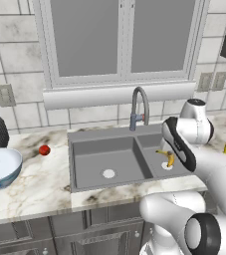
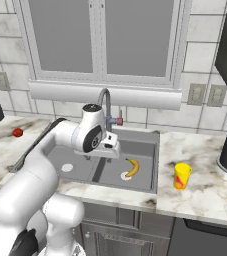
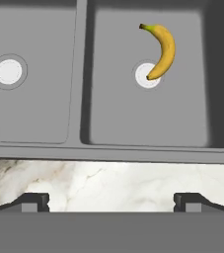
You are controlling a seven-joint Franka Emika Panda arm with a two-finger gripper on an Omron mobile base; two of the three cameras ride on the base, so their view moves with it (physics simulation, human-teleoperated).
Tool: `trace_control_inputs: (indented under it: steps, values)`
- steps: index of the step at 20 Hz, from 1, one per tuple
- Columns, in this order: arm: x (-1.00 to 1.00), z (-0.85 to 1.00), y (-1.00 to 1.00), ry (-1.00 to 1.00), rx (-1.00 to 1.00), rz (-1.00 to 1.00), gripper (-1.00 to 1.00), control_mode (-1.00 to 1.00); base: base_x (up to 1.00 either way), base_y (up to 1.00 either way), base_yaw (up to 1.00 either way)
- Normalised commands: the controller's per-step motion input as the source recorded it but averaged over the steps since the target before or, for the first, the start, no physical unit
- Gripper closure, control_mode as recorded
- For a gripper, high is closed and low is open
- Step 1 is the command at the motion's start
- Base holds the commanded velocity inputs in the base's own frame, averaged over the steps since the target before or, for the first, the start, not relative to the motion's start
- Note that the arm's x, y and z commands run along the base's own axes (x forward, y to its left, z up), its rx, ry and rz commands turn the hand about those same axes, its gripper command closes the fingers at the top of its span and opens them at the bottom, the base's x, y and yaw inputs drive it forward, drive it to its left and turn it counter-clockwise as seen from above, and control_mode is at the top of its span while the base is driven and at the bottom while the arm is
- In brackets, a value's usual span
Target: Remove the banana and apple from the sink. Then move the bowl and cup from the counter to the sink for washing.
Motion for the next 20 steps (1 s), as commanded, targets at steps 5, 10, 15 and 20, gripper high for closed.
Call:
trace_control_inputs:
  steps: [5, 10, 15, 20]
  values:
    - [0.00, -0.02, -0.27, 0.00, 0.00, -0.01, -1.00, -1.00, 0.00, 0.00, 0.00]
    - [0.02, -0.04, -0.23, 0.00, 0.00, 0.00, -1.00, -1.00, 0.00, 0.00, 0.00]
    - [0.05, -0.03, -0.22, 0.00, 0.00, 0.00, -1.00, -1.00, 0.00, 0.00, 0.00]
    - [0.05, -0.06, -0.20, 0.00, 0.00, 0.00, -1.00, -1.00, 0.00, 0.00, 0.00]
